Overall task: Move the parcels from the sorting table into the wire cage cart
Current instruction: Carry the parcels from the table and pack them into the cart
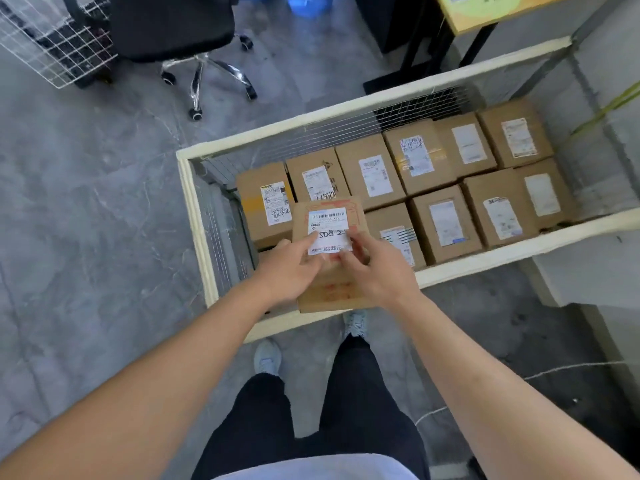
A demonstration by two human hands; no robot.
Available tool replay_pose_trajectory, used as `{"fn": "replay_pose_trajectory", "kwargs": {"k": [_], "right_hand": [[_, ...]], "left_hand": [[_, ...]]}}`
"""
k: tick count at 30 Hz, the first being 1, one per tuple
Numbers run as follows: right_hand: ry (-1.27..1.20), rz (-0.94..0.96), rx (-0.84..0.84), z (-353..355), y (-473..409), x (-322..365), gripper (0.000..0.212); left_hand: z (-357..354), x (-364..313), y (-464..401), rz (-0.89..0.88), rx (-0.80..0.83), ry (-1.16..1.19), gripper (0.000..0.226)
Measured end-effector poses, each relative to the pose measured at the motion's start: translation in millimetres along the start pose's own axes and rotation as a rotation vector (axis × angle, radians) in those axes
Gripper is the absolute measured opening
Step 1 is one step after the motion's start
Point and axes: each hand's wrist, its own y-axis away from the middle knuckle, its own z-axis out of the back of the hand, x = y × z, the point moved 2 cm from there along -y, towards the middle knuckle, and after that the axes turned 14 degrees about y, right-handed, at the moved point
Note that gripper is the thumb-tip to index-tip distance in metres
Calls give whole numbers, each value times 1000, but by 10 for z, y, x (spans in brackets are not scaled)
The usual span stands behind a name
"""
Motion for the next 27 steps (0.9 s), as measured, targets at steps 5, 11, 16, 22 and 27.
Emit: {"fn": "replay_pose_trajectory", "kwargs": {"k": [5, 11, 16, 22, 27], "right_hand": [[-24, -10, 92, -169, -640, -278, 59], [8, -3, 236, -540, -1229, -574, 47], [2, 18, 358, -771, -1468, -814, 46], [131, 61, 478, -1063, -1641, -1149, 71], [255, 71, 491, -1357, -1748, -1392, 101]], "left_hand": [[-217, 163, -595, 89, -54, 82, 63], [-432, 565, -1244, 166, -24, 130, 77], [-712, 857, -1527, 208, 4, 155, 66], [-1066, 981, -1600, 209, 39, 221, 81], [-1339, 1125, -1786, 182, 7, 190, 102]]}}
